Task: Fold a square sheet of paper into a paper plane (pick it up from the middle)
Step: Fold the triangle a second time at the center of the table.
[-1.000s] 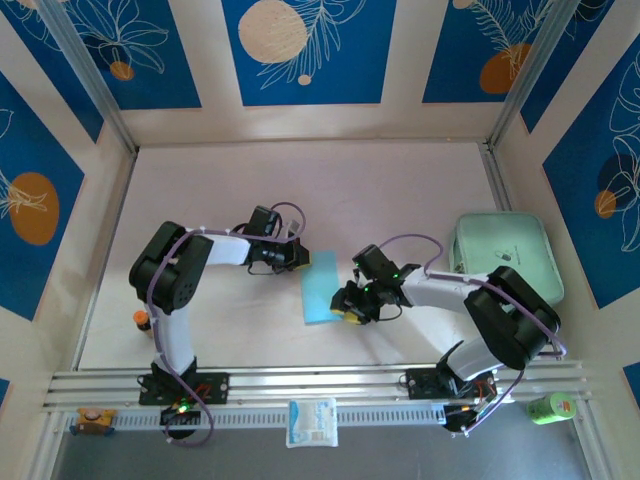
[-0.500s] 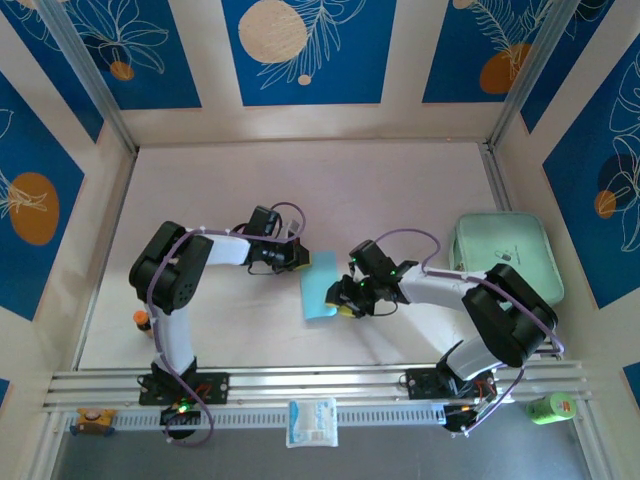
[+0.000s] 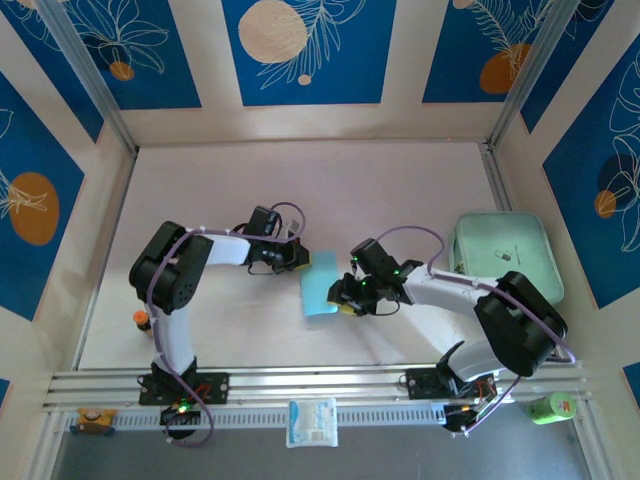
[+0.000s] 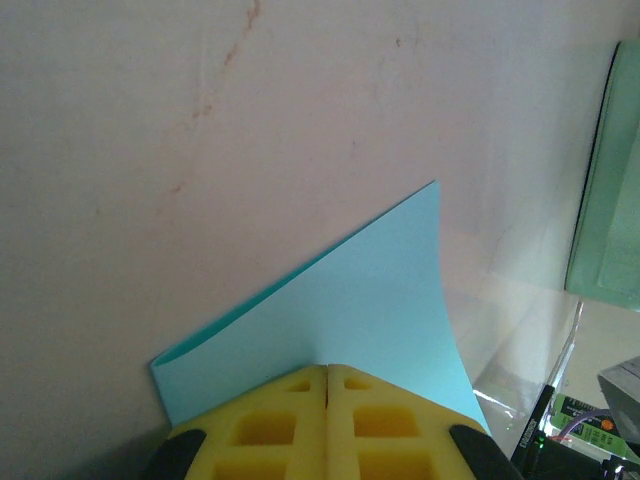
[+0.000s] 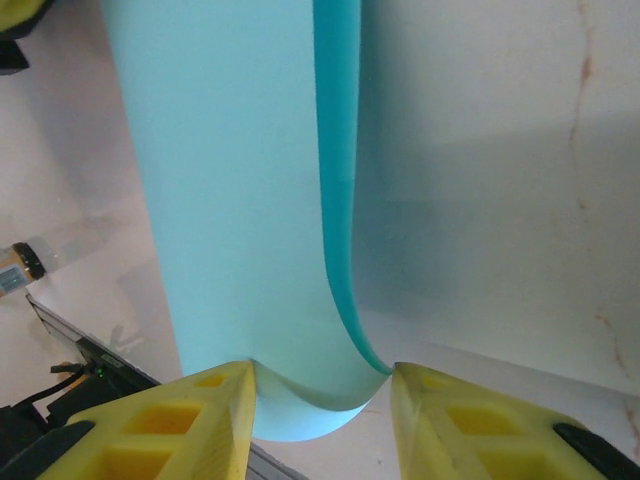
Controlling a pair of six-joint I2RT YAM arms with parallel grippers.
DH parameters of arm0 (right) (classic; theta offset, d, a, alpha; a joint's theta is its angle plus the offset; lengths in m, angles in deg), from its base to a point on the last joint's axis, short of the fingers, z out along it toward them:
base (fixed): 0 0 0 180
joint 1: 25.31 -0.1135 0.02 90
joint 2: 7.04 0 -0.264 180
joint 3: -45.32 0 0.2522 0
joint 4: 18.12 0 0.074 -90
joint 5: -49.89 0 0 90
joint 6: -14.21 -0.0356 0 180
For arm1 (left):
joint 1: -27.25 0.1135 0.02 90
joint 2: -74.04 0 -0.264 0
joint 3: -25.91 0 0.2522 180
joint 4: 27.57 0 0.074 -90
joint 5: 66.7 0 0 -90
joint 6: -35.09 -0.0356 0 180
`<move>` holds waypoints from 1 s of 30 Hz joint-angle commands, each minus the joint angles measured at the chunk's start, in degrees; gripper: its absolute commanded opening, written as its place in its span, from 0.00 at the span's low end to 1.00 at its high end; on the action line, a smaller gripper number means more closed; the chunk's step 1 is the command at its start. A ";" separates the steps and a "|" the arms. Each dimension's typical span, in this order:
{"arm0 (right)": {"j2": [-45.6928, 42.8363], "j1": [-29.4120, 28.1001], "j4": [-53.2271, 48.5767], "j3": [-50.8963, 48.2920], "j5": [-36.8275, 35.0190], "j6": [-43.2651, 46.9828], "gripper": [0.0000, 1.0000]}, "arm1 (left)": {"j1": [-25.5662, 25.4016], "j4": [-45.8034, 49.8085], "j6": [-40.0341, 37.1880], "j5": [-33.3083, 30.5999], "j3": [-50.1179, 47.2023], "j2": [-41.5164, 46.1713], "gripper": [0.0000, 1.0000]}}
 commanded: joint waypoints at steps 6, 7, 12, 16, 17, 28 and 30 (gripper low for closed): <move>-3.00 -0.43 -3.75 0.79 -0.19 0.54 0.40 | 0.04 4.42 0.19 -1.39 -1.66 -2.83 0.00; -3.23 -0.46 -4.23 0.79 -0.34 0.37 0.40 | 0.04 4.46 0.23 -1.39 -1.66 -2.78 0.00; -5.44 -0.76 -4.91 0.27 -0.70 -0.16 0.40 | 0.05 4.34 0.19 -1.35 -1.74 -3.10 0.00; -5.34 -0.69 -4.96 1.13 -0.53 0.17 0.40 | 0.04 4.35 0.19 -1.39 -1.75 -3.04 0.00; -5.17 -0.69 -4.82 1.17 -0.33 0.27 0.40 | 0.04 4.34 0.11 -1.31 -1.74 -3.06 0.00; -5.45 -1.47 -8.15 1.91 -1.98 -0.04 0.38 | -0.02 5.03 -0.16 -1.31 -1.44 -3.21 0.00; -5.80 -1.57 -6.96 1.26 -1.59 -0.30 0.38 | 0.03 5.05 -0.16 -1.25 -1.39 -3.14 0.00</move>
